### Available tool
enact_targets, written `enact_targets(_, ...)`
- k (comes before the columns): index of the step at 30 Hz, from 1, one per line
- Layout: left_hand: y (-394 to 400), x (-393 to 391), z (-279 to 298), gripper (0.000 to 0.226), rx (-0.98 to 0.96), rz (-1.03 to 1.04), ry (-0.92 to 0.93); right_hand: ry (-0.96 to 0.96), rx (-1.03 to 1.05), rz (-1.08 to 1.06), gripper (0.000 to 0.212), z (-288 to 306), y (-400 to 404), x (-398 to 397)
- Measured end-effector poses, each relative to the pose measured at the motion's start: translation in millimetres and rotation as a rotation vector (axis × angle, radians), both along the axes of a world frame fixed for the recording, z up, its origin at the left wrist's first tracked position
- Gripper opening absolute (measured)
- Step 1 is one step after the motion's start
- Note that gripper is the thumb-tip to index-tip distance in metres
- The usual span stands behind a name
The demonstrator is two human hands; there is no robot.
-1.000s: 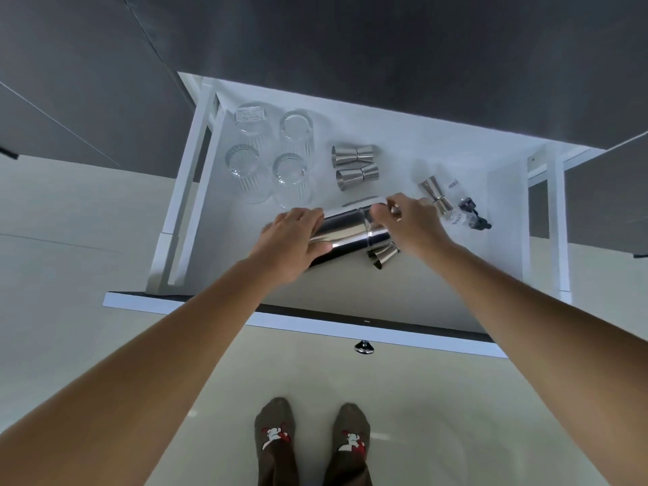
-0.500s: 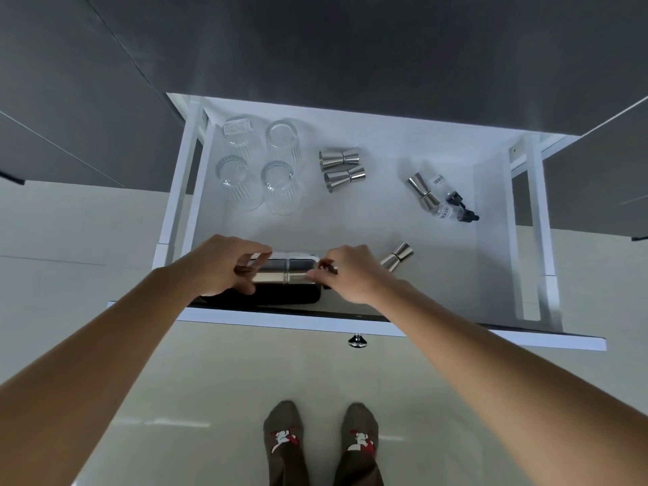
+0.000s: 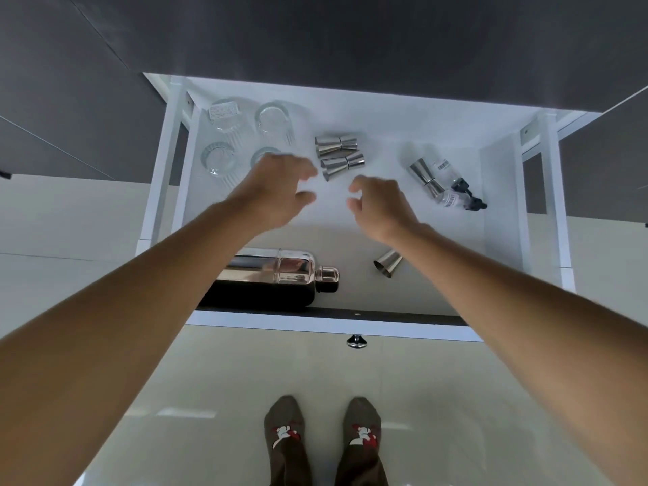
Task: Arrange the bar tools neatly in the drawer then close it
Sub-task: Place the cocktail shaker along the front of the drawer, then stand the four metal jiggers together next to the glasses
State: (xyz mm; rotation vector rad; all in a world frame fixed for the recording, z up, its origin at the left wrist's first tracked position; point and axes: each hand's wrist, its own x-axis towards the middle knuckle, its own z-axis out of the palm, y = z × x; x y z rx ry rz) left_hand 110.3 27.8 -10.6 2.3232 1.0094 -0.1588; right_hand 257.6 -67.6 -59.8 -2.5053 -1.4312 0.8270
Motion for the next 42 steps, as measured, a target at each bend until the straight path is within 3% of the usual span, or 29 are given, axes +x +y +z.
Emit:
enact_targets(8, 30, 85, -49, 0.036, 0.159, 0.073, 0.005, -0.230, 0.007, 0.217, 0.065, -37, 33, 30)
enact_targets(13, 41, 94, -79, 0.022, 0.217, 0.032, 0.086, -0.299, 0.151, 0.260, 0.048, -50, 27, 48)
enact_targets(20, 35, 88, -93, 0.021, 0.171, 0.144, 0.132, -0.282, 0.152, 0.233, 0.028, -57, 15, 69)
enact_targets(25, 25, 91, -91, 0.031, 0.099, 0.135, 0.214, -0.013, 0.220, 0.039, 0.029, -47, 9, 80)
enact_targets(30, 21, 95, -88, 0.035, -0.027, 0.336, 0.024, 0.068, 0.396, -0.207, 0.030, -29, 17, 85)
enact_targets(37, 21, 97, -93, 0.024, -0.022, 0.538, -0.230, 0.013, 0.390, -0.191, 0.032, -34, 43, 71)
enact_targets(42, 25, 99, -91, 0.023, -0.022, 0.558, -0.256, 0.035, 0.412, -0.157, 0.029, -39, 55, 66)
